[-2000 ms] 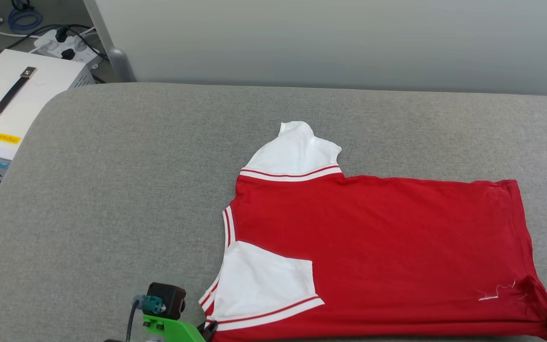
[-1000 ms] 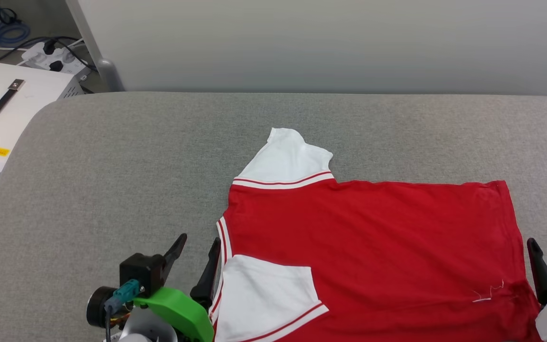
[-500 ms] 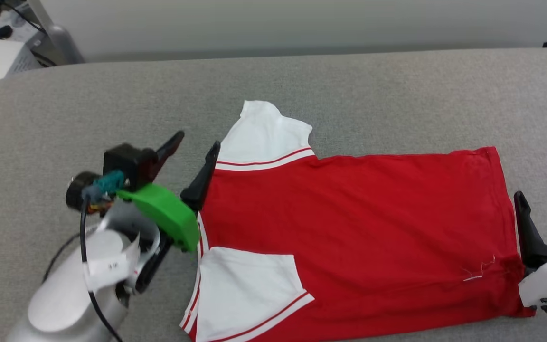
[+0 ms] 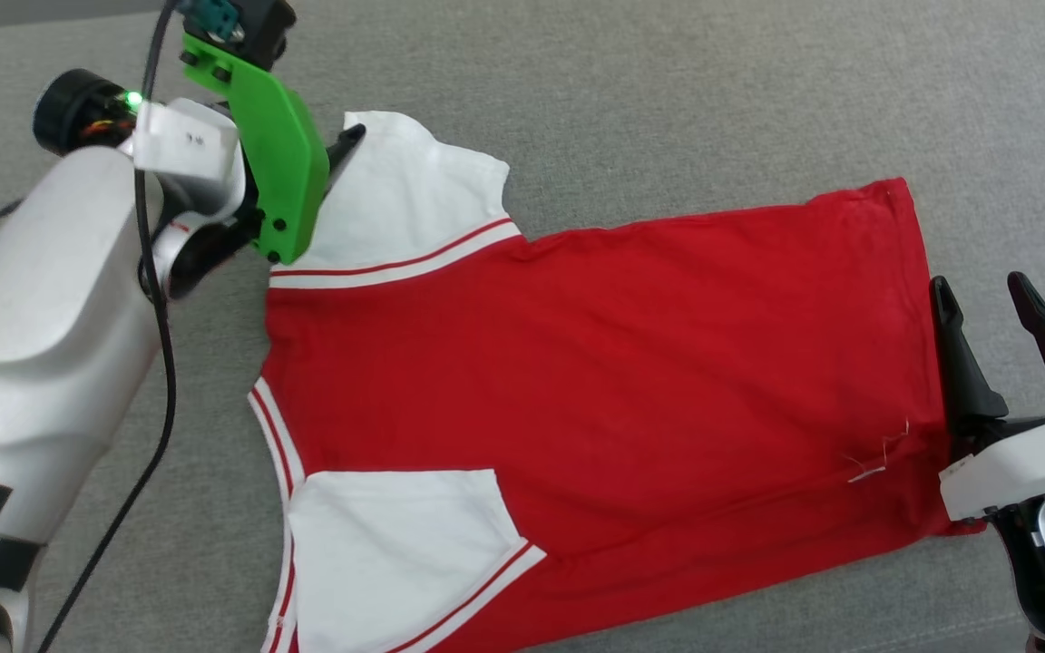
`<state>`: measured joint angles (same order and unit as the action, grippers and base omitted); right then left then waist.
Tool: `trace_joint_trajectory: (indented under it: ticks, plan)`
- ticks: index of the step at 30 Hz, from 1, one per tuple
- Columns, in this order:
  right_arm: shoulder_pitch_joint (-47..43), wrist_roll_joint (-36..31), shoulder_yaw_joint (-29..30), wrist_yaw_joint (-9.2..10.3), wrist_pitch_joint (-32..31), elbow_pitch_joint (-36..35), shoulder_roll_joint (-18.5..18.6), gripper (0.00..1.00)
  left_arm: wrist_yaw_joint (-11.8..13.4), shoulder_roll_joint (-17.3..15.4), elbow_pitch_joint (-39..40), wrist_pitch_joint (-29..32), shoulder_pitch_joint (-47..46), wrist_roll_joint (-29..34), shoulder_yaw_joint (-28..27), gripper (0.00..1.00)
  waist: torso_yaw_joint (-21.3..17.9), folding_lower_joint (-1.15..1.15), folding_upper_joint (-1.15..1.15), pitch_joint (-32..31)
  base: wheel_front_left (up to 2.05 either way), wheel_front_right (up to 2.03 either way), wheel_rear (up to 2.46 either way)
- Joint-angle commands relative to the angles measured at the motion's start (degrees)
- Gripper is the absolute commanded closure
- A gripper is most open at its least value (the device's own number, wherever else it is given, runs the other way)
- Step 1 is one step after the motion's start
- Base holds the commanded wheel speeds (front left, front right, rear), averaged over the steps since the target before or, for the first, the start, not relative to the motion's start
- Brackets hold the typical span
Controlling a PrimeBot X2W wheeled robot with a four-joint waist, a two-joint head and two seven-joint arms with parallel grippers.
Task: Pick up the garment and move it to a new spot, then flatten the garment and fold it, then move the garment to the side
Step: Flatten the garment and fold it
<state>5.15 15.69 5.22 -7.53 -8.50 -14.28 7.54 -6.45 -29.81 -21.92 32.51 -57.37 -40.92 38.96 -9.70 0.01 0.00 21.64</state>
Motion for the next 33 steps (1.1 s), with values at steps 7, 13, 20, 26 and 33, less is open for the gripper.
trace_joint_trajectory:
  ticks: [7, 13, 20, 26, 33]
  plan:
    - [2.20, -0.06, -1.23, 0.04, 1.62, 0.98, -0.87, 0.00, -0.80, -1.11, -9.99, 4.19, -7.38, -0.87, 1.80, 0.00, -6.53, -0.01, 0.00, 7.58, 0.00, 0.00, 0.00]
    - [2.88, -0.09, -1.76, 0.04, 2.51, 2.27, -1.16, 0.00, -0.98, -1.20, -15.49, 3.18, -9.43, -0.50, 4.20, 0.00, -7.37, -0.01, 0.00, 8.77, 0.00, 0.00, 0.00]
    - [3.01, -0.12, -1.91, 0.04, 2.98, 3.24, -1.41, 0.00, -1.02, -1.12, -17.64, 5.31, -8.47, -2.68, 8.92, 0.84, -7.38, -0.01, 0.00, 8.87, 0.00, 0.00, 0.00]
    - [3.07, -0.42, -1.19, 0.04, 2.40, 3.29, -1.13, 0.00, -1.02, -1.78, -16.47, 2.72, -7.42, -5.68, 10.65, 1.00, -6.39, -0.01, 0.00, 7.71, 0.00, 0.00, 0.00]
    - [2.83, -0.52, -0.72, 0.04, 0.24, 3.22, 0.14, 0.00, -1.03, -1.27, -16.80, -6.87, -7.06, -6.68, 8.18, 1.00, -4.05, -0.01, 0.00, 4.41, 0.00, 0.00, 0.00]
